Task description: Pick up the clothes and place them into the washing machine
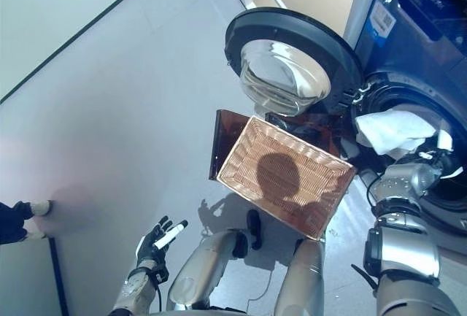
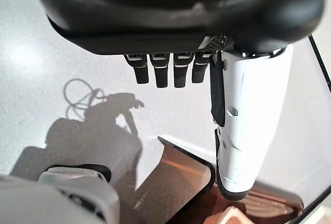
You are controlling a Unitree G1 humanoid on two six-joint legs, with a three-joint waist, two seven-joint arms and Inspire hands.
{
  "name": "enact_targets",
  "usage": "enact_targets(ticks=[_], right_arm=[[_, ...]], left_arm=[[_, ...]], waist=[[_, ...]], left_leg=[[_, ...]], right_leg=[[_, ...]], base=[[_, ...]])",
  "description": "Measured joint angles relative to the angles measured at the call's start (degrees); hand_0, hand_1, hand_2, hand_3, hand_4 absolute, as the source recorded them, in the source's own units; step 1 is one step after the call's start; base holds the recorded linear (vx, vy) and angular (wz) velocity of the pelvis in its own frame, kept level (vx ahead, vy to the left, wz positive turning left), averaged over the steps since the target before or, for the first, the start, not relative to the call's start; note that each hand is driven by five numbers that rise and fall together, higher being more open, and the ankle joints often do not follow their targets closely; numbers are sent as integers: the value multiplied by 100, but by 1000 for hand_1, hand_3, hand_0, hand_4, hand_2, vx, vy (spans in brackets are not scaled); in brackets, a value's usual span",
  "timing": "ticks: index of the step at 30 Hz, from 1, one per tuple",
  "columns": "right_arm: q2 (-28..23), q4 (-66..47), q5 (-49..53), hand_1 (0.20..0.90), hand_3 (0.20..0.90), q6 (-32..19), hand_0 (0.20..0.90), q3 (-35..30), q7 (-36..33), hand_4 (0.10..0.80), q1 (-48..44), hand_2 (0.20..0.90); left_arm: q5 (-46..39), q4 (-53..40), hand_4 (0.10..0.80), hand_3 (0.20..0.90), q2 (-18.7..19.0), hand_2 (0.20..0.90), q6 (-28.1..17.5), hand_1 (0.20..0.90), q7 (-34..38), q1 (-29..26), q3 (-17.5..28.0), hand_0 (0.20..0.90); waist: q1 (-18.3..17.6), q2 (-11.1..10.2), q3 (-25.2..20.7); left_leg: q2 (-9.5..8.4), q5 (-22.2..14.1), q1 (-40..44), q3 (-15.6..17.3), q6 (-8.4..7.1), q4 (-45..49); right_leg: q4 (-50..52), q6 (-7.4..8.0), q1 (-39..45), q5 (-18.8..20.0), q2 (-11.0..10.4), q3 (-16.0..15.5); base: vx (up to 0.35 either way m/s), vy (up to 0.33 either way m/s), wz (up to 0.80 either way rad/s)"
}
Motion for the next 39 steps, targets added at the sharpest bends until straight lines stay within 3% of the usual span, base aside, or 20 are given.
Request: enact_targets(ticks=[9, 18, 34, 39], right_arm=[[-652, 482, 487, 200, 200, -39, 200, -347, -136, 300, -686, 200], [-794, 857, 761, 200, 200, -143, 200, -804, -260, 300, -791, 200], [-1254, 972, 857, 200, 200, -189, 200, -1018, -626, 300, -1088, 200], [-1346, 1068, 847, 200, 200, -183, 200, -994, -639, 300, -1269, 200]], left_arm=[[-177, -278, 800, 900, -157, 900, 64, 900, -172, 18, -4, 900], [-682, -427, 800, 900, -236, 900, 76, 900, -321, 60, 4, 900], [-824, -751, 800, 900, -298, 900, 83, 900, -330, 123, 3, 900], [-825, -772, 800, 900, -297, 900, 83, 900, -327, 126, 4, 900]], waist=[[124, 246, 20], [116, 481, -15], [112, 545, -65], [87, 543, -65]], left_leg=[[-87, 27, -111, 120, 36, -55], [-110, 2, -242, 185, 0, 10], [-184, 9, -486, 191, -1, 29], [-210, -35, -606, 217, 60, 140]], right_leg=[[169, 83, -299, -31, -22, 144], [505, 47, -600, -186, -56, 233], [722, 104, -929, -251, -109, 344], [757, 139, -1016, -254, -143, 389]], base=[[-11, 3, -5], [-2, 1, -1], [-2, -3, 2], [-3, -5, 1]])
